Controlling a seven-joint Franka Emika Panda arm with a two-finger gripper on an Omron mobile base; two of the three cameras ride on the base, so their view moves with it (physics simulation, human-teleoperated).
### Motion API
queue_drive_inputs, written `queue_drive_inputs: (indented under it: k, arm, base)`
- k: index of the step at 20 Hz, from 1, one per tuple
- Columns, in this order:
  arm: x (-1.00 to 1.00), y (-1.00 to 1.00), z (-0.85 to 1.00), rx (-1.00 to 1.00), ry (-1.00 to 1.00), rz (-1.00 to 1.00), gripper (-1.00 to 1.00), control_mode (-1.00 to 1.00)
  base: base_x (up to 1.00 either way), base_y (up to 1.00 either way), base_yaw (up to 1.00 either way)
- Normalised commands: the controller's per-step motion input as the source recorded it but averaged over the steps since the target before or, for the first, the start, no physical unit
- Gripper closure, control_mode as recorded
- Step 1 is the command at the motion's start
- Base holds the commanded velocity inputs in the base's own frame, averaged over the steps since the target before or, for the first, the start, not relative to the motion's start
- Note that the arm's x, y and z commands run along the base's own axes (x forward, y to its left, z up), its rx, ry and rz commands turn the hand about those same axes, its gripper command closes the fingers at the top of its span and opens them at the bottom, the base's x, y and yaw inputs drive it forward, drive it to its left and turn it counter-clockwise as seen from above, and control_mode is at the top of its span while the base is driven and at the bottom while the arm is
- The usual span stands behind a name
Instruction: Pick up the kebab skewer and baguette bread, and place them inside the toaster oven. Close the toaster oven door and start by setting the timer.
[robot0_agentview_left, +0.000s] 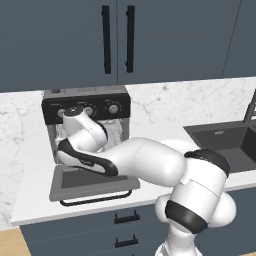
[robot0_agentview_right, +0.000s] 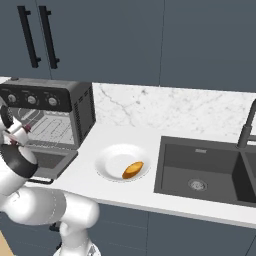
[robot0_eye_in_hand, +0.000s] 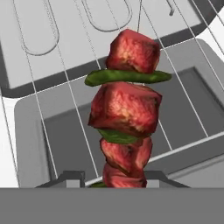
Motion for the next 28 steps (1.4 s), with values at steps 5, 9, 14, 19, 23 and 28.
queue_drive_inputs:
  k: [5,9,14,19,23,28]
  arm:
    - [-0.01,0.0,0.05,0.0,0.0,0.0,1.0,-1.0]
    - [0.19,-0.07,-0.07,0.0,-0.01,0.0,1.0,-1.0]
    - [0.28,-0.08,-0.08,0.0,-0.09,0.06,1.0,-1.0]
    - [0.16,-0.01,-0.07,0.0,-0.04,0.09,1.0,-1.0]
    - [0.05,-0.07,-0.17,0.0,0.0,0.05,1.0,-1.0]
    - [0.04,-0.06,-0.24,0.0,0.0,0.05,1.0,-1.0]
  base:
    - [0.0,0.0,0.0]
    - [0.0,0.0,0.0]
    - [0.0,0.0,0.0]
    - [0.0,0.0,0.0]
    - [0.0,0.0,0.0]
    - [0.0,0.0,0.0]
